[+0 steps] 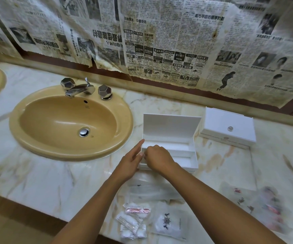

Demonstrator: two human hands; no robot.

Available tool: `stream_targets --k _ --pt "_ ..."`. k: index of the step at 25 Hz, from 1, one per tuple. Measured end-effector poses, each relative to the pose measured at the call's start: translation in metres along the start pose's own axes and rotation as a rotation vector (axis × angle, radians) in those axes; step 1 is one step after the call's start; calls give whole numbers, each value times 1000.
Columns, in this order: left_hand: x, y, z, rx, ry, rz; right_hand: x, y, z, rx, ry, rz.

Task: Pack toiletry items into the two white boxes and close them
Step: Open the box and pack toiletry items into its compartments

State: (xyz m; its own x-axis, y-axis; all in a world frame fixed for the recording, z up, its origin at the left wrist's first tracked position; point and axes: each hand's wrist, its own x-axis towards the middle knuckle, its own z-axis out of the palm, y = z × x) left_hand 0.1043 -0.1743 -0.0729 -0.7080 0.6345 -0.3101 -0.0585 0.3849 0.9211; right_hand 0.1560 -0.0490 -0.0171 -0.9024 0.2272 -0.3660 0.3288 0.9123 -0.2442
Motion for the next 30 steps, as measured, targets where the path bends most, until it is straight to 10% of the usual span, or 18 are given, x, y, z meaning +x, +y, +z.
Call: stream_targets --k 10,22,30 --pt "-3 -1 3 -1 18 33 -14 9 -5 27 226 -40" --pt "-3 -1 5 17 17 64 -7 6 4 94 -115 9" --pt "-6 0 6 34 24 55 -27 11 3 201 137 7"
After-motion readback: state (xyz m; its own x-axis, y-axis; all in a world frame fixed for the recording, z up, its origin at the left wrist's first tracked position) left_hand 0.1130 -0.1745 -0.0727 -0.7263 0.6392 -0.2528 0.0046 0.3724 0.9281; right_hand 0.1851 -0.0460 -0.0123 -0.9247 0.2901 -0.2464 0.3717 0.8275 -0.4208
